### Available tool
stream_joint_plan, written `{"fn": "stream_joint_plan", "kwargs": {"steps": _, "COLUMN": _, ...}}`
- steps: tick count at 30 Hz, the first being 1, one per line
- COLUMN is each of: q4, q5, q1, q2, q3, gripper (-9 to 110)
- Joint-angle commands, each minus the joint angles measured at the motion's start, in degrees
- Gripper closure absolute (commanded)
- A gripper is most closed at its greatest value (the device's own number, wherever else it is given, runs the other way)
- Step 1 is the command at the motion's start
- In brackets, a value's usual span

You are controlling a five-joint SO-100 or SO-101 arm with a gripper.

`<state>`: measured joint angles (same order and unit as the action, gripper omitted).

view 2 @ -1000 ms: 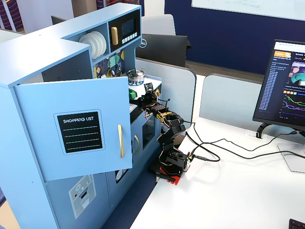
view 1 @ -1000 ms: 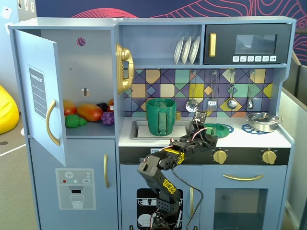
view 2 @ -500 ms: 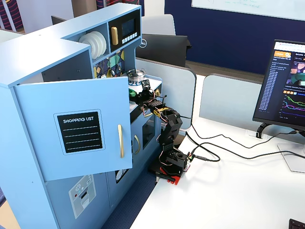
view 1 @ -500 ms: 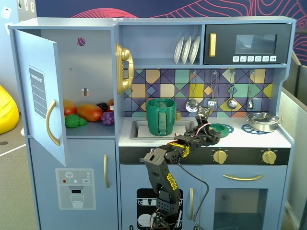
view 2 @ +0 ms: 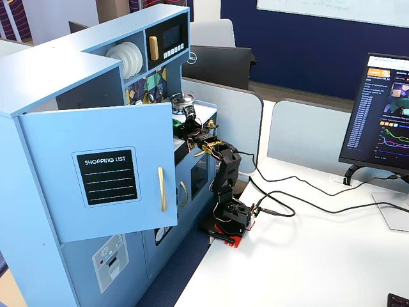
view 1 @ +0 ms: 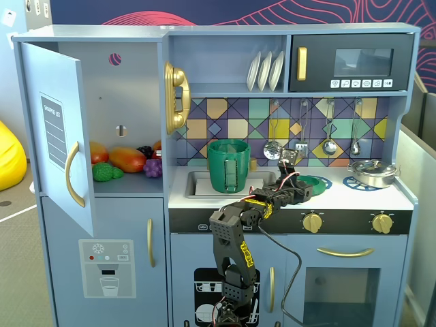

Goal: Pick up the lid from the counter and put it on the green recipient

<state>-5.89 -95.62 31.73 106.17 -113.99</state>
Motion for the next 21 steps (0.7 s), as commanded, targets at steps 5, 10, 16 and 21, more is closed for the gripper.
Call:
{"fn": "stream_joint_plan", "kwargs": {"steps": 5, "q4": -2.5, "q5": -1.5, "q1": -1.6, "q2": 0.4, "q3": 4.0, "gripper": 101}}
{"fn": "stream_joint_plan", "kwargs": {"steps": 10, "q4": -3.6, "q5": -1.2, "q1": -1.0, "q2": 1.2, "q3": 3.6, "gripper": 101}}
{"fn": "stream_joint_plan", "kwargs": {"steps": 16, "q4": -2.8, "q5": -0.6, "q1": 0.3, "q2": 3.5, "q3": 7.7, "gripper": 101}}
{"fn": "stream_joint_plan", "kwargs": {"steps": 21, "q4": 6.1, "q5": -0.1, "q1": 1.0, "q2": 6.6, "q3": 14.4, "gripper": 101}}
